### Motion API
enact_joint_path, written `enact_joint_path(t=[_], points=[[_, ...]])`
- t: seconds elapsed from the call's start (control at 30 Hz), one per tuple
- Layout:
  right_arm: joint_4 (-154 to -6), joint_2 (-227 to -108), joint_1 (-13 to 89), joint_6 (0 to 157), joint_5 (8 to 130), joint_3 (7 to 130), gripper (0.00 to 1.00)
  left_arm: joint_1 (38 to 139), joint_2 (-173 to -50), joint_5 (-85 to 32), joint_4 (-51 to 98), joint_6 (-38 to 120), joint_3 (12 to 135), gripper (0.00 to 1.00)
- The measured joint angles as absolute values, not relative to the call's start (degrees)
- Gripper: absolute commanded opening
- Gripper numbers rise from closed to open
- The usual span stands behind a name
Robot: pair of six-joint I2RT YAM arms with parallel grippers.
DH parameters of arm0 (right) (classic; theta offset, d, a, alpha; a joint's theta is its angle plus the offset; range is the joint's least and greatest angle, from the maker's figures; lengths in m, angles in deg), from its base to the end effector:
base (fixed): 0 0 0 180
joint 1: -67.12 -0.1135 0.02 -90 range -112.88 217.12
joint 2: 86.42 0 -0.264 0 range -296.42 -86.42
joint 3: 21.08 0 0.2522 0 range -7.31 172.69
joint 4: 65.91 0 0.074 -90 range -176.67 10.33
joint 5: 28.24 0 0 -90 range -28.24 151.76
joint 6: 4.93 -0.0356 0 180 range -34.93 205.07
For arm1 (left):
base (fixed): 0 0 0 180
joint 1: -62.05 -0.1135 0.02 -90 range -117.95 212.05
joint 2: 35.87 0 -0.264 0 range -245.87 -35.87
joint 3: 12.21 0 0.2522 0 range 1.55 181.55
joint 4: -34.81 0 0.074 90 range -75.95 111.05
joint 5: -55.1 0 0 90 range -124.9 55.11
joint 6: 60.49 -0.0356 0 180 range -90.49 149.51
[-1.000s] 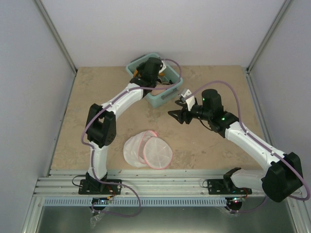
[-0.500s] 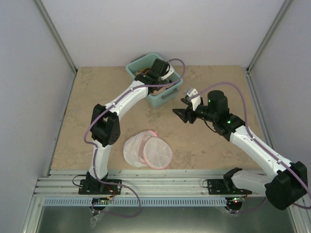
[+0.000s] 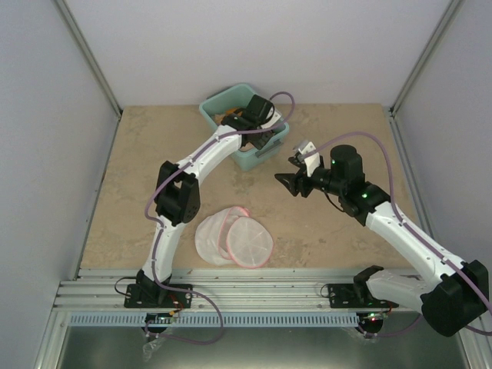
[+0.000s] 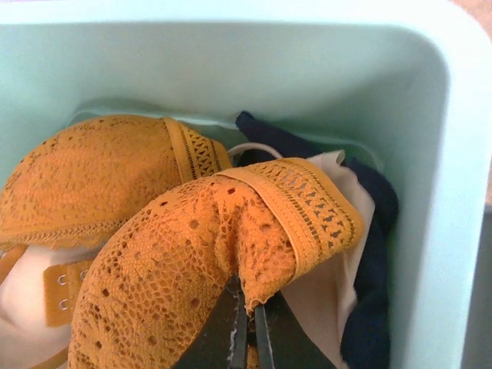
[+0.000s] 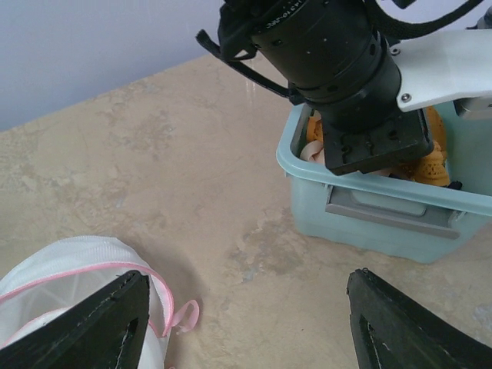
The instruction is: Unzip the laundry bag and remove the bra
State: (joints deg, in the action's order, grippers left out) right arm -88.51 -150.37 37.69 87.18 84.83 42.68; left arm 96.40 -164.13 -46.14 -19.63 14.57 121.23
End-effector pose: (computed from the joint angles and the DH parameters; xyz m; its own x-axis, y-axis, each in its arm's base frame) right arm 0.2150 0.1373 0.3085 -0.3089 -0.2132 -0.9269 -0.7786 0.6164 0.1177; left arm 0.4214 -0.2796 0.2610 -0.4888 0.6403 -0.5925 0.5945 0.7415 0.3109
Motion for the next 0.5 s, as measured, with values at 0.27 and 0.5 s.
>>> enact_joint_path(t=[0.27,0.5], points=[[-88.92,-148.88,37.69,86.94,84.11,42.2,0.73,96.4,-166.17,-43.01,-20.97,17.17,124.73,0.27],[-88.97,-148.01,37.69,86.79,83.78,41.68,0.74,96.31,-162.47,-41.18,-22.87,16.56,124.36,0.85]])
